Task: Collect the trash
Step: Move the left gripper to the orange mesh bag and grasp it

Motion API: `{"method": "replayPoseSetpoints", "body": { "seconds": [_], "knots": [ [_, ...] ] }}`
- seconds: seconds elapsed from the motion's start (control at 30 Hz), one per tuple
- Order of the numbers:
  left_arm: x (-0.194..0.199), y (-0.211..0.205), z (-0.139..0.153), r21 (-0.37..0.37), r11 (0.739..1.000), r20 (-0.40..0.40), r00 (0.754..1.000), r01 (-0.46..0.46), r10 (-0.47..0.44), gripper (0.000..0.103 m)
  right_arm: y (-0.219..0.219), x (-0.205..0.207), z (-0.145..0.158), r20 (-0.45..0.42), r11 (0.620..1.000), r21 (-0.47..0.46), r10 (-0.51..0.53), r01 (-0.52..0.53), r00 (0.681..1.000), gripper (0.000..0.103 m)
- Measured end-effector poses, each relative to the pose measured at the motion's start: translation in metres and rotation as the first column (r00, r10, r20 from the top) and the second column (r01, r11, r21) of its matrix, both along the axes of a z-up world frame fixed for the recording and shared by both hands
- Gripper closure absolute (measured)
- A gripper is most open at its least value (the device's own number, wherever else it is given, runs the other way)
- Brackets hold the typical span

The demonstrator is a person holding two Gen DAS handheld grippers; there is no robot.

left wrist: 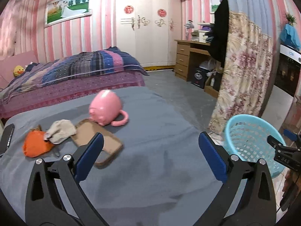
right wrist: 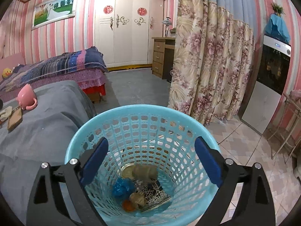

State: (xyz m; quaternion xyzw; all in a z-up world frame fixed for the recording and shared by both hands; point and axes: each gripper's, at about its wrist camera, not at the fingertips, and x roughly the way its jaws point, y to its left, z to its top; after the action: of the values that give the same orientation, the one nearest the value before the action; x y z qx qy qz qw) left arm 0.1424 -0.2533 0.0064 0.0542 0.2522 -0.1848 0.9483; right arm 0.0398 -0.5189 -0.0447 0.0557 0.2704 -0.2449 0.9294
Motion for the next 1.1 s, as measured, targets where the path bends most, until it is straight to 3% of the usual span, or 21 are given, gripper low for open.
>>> {"method": "replayPoseSetpoints", "body": {
  "seconds": [0.13,0.27,0.47,0.7,0.97,1.1],
  "knots": [
    [0.011,0.025,0.003,-0.06,0.998,-0.033,0.999,-0.017,0.015,0.006,0.015,0.007,0.007,0.001,1.0,-0.024,0.009,-0.009,1.0,0.011],
    [0.018,0.044,0.005,-0.014,0.998,0.001,0.998,-0.067,0.067,0.006,0.034,0.017,0.023,0.041,0.999,-0.021,0.036,-0.035,0.998,0.011],
    [0.029,0.081,0.009,-0.014,0.992,-0.003,0.992,-0.124,0.124,0.006,0.079,0.037,0.045,0.08,0.99,-0.053,0.131,-0.127,0.988,0.011],
    [0.048,0.131,0.011,0.003,0.981,-0.026,0.981,-0.192,0.192,0.006,0.133,0.068,0.056,0.066,0.968,-0.079,0.245,-0.24,0.967,0.011],
    [0.065,0.199,0.007,0.002,0.954,-0.047,0.953,-0.299,0.298,0.006,0.176,0.102,0.056,0.088,0.947,0.006,0.319,-0.321,0.944,0.011],
    [0.072,0.227,-0.003,0.036,0.938,-0.061,0.936,-0.345,0.346,0.006,0.195,0.119,0.053,0.096,0.935,0.037,0.349,-0.354,0.932,0.011]
  ]
}}
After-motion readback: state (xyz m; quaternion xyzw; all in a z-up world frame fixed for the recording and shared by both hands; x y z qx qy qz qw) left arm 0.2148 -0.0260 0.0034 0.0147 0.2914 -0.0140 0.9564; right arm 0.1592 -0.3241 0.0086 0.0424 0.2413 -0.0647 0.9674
